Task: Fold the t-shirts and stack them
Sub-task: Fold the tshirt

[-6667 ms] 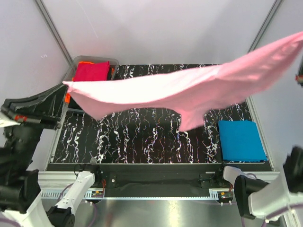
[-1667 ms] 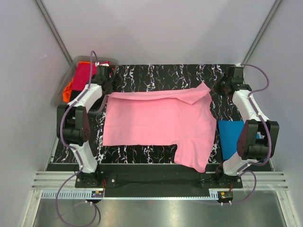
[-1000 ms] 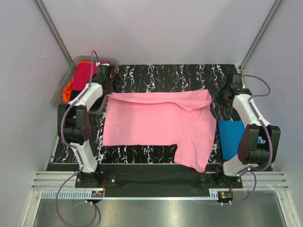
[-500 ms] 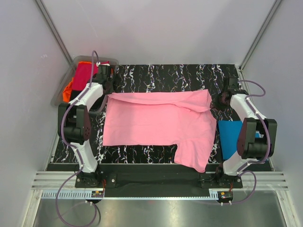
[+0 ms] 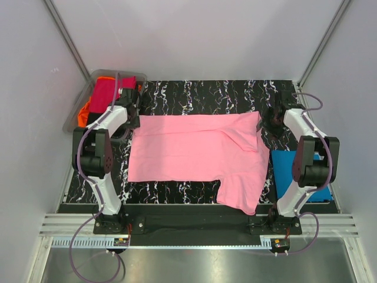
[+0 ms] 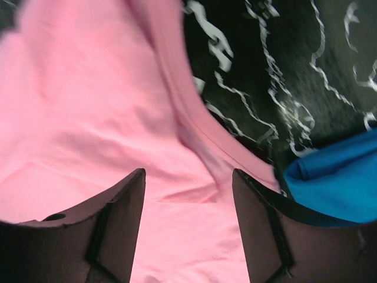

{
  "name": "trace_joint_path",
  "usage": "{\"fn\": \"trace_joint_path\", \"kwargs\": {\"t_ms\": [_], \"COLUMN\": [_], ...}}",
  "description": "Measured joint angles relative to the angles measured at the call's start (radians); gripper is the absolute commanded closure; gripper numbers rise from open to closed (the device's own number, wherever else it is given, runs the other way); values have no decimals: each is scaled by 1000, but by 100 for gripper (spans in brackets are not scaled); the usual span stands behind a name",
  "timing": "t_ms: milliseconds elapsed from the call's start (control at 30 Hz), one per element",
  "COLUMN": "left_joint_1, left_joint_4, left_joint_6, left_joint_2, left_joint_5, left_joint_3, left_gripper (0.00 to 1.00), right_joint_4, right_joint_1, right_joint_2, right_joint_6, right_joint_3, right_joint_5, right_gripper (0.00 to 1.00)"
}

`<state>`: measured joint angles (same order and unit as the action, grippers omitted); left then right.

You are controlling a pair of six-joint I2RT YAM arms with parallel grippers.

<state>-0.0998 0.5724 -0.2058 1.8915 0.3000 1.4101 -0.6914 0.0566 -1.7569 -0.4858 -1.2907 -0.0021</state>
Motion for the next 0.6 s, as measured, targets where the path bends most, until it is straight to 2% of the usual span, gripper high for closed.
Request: {"fn": "trace_joint_path", "kwargs": {"t_ms": [167, 233, 500, 600], "left_joint_1": [6, 6, -8, -33], "left_joint_4": [61, 71, 85, 84], "left_joint_6": [-21, -30, -48, -58], "left_joint_2": [-22, -55, -210, -250], "left_joint_5": [-16, -30, -88, -107], "left_joint_3": [-32, -42, -46, -46], "left_gripper": [41, 42, 55, 55], "right_joint_4": [27, 37, 42, 44], "right_joint_1": [-42, -61, -98, -100], "right_joint_2": [-75, -108, -193, -216], "right_joint_6": [0, -17, -123, -160], "right_joint_3": [-154, -190, -215, -215], "right_joint_5": [-16, -18, -42, -39], "right_gripper": [36, 43, 52, 55]}}
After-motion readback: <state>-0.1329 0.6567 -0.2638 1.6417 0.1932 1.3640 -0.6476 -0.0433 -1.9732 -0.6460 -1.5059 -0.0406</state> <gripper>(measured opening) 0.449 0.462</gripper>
